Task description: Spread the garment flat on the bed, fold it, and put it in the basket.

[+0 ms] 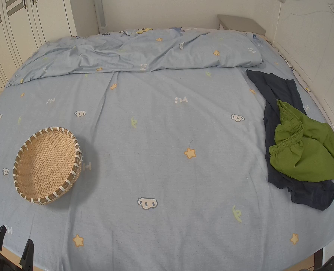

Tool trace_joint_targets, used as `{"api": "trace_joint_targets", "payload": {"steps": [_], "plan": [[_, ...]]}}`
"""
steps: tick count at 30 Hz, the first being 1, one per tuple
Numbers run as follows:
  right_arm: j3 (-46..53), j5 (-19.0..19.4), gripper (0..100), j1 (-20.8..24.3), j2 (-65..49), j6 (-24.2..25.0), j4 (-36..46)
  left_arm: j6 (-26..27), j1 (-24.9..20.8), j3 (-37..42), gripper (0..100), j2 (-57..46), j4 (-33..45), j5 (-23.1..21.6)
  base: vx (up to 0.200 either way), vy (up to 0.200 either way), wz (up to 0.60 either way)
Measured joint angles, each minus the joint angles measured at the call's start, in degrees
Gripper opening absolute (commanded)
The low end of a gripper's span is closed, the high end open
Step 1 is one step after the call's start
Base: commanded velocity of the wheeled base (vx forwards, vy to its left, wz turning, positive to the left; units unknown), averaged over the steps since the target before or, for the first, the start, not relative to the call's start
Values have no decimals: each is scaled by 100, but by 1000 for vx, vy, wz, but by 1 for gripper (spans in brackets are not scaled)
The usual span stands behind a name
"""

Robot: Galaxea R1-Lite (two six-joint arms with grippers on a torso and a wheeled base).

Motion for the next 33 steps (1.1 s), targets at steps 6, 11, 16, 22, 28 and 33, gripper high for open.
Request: {"api": "trace_joint_targets", "payload": {"steps": [6,11,16,22,28,33], "plan": [[-794,-71,100,85,1510,-21,184,0,0,0,100,0,0,0,0,0,0],[-1536,-87,100,-50,2928,-21,255,0,0,0,100,0,-2,0,0,0,0],[-2303,-62,100,-246,4339,33,301,2,-4,0,100,0,-2,0,0,0,0],[-3327,158,100,-522,6059,299,339,2,0,0,100,0,0,0,0,0,0],[-4441,352,100,-898,7702,595,435,2,-4,0,100,0,0,2,0,0,0],[-5064,497,100,-1347,8625,800,471,2,0,0,100,0,0,0,0,0,0]]}}
